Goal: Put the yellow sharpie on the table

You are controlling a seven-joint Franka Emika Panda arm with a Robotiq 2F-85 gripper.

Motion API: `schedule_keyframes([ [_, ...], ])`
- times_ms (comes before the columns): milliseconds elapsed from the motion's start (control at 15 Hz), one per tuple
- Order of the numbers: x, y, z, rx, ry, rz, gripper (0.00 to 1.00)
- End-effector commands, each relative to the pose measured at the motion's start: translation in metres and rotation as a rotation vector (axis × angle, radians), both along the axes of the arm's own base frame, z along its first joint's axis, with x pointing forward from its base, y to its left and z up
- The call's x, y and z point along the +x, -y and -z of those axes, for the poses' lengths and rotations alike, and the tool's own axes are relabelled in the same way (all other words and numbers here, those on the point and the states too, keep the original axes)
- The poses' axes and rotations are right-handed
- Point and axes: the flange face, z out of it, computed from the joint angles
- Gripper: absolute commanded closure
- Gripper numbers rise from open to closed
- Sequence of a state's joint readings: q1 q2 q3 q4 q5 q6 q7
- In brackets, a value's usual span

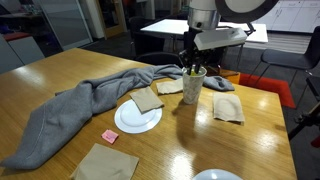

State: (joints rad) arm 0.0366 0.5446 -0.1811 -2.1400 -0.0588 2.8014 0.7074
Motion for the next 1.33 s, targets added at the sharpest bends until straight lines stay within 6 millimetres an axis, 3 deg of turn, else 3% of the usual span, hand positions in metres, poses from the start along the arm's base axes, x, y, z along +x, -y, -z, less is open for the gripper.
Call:
schedule_keyframes([
  [0,0.007,0.003,0.0,-0.004,-0.02,-0.006,0.67],
  [600,0.01,0.006,0.007,-0.032,-0.028,-0.005,0.7],
  [733,0.01,0.004,0.009,-0.036,-0.031,-0.009,0.93],
  [867,0.01,0.002,0.008,-0.043,-0.029,-0.014,1.0],
  [933,0.009,0.001,0.007,-0.044,-0.03,-0.017,0.95],
  [1267,-0.002,-0.007,-0.013,-0.05,-0.022,-0.014,0.95],
])
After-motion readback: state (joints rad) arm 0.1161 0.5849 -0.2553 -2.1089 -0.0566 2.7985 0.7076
